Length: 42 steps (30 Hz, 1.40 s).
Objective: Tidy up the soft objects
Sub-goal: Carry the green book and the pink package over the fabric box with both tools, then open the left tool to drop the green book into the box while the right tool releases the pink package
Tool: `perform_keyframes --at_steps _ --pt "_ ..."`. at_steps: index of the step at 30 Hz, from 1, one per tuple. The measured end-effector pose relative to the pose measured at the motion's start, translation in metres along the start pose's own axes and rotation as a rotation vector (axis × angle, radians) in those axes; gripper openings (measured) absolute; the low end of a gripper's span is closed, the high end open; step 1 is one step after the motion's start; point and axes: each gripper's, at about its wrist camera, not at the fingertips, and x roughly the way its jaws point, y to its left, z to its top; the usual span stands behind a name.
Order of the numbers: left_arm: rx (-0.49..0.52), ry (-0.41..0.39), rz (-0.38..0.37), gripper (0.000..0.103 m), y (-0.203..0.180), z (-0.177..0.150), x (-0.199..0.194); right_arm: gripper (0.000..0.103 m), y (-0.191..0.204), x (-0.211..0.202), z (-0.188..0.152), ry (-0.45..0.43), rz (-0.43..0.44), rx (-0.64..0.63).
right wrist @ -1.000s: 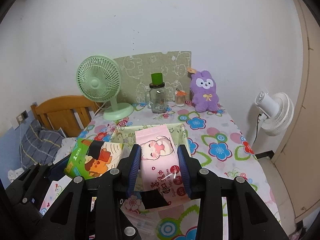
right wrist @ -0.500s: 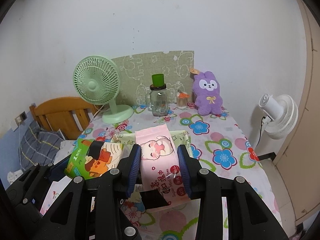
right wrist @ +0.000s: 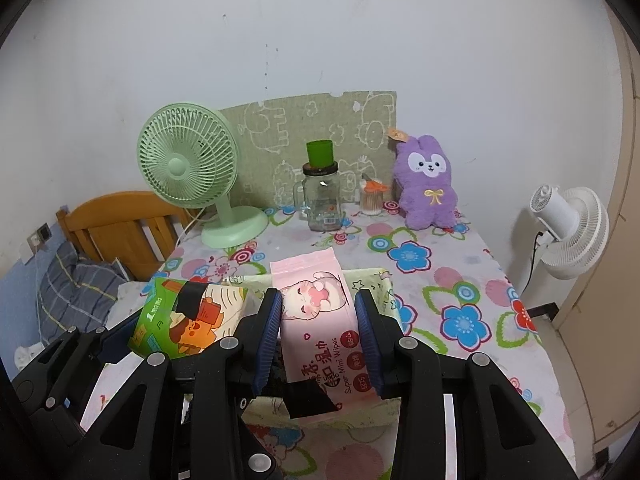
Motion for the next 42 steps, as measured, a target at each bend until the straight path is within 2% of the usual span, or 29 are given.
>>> perform_keyframes --at_steps 28,37,42 --pt "-0.023 0.078 0.012 0.073 0.016 0.0 0.061 0.041 -0.001 0.07 0.001 0.079 0.036 0.019" --pt "-0.033 0.127 0.007 0.076 0.021 -0.005 0.077 0.041 -0.001 0.085 -0.005 0.11 0.046 0.017" --pt "-0.031 0.137 0.011 0.082 0.023 -0.007 0.081 0.041 0.0 0.092 -0.008 0.123 0.054 0.017"
